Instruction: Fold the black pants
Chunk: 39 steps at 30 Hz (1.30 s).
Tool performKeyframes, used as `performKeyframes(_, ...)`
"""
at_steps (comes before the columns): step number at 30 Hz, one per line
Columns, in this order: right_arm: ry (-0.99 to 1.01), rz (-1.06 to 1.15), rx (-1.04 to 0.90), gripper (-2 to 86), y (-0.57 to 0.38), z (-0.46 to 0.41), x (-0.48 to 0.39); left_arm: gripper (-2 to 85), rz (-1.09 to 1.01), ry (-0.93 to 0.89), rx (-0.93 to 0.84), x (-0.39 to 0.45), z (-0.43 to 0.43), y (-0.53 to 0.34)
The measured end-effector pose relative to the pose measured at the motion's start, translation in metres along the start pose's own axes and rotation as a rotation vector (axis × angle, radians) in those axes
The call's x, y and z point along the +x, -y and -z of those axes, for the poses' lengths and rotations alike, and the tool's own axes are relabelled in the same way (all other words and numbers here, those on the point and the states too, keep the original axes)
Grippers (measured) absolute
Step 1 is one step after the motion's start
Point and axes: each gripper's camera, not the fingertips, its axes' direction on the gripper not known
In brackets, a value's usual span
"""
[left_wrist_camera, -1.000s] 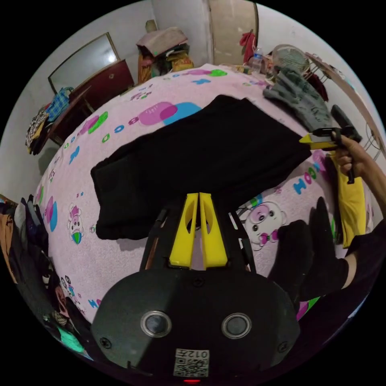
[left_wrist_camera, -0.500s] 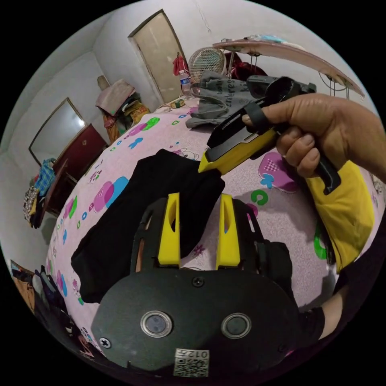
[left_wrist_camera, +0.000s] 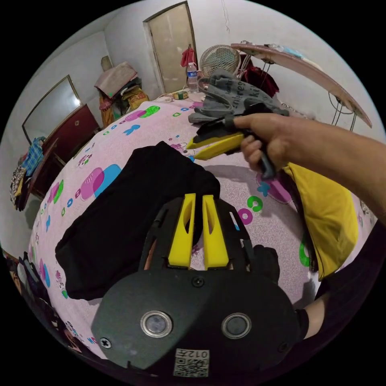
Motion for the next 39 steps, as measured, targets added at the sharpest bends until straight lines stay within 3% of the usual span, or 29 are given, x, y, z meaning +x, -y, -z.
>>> performKeyframes(5, -0.126, 0.041, -0.052, 9.4, 0.029, -0.045, -0.014, 0.8, 0.019, -0.013, 0.039, -0.022, 0.018, -0.011)
performKeyframes(8, -0.140, 0.099, -0.073, 4.8, 0.036, -0.072, -0.022, 0.7, 0.029, -0.013, 0.012, -0.036, 0.025, -0.014)
performKeyframes(18, -0.302, 0.394, -0.043, 0.5, -0.002, -0.149, -0.113, 0.3, 0.190, -0.016, 0.023, -0.112, 0.078, -0.041)
performKeyframes(28, -0.137, 0.529, -0.112, 0.3, -0.055, -0.269, -0.188, 0.4, 0.472, -0.011, 0.083, -0.255, 0.167, -0.127)
performKeyframes(39, -0.195, 0.598, -0.246, 0.3, -0.093, -0.446, -0.221, 0.5, 0.931, -0.144, 0.113, -0.422, 0.202, -0.235)
